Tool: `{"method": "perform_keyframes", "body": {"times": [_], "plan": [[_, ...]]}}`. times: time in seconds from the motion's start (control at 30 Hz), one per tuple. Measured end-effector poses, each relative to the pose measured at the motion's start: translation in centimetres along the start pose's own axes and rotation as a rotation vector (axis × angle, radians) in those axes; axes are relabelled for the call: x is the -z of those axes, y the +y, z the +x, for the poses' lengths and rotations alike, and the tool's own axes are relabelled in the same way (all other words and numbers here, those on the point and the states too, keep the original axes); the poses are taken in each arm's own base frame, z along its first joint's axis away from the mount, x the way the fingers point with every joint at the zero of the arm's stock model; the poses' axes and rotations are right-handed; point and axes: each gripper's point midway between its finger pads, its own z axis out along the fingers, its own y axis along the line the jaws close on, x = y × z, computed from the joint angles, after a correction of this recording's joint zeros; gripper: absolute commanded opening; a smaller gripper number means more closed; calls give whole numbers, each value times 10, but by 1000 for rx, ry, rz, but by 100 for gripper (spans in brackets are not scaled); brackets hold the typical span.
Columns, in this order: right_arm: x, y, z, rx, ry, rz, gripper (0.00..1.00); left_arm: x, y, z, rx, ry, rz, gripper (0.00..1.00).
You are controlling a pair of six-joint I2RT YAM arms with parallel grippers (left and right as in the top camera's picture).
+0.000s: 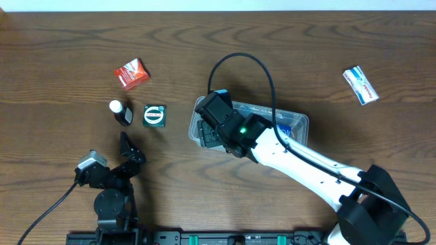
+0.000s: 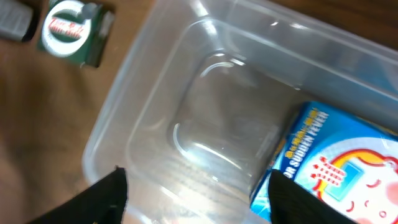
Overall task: Pack container
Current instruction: 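Press the blue box down into the container's right end, then withdraw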
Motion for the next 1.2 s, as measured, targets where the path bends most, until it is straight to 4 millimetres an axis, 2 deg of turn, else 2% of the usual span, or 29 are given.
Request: {"method": "perform_keyframes", "body": {"times": [0.4, 0.57, 1.2], "plan": [[-54, -25, 21, -147, 57, 138, 41, 0, 0, 0, 0, 0, 0, 98], [-58, -32, 20, -170, 60, 153, 37, 0, 0, 0, 0, 0, 0, 98], [-63, -40, 30, -177, 101, 183, 35, 0, 0, 0, 0, 0, 0, 98]]}}
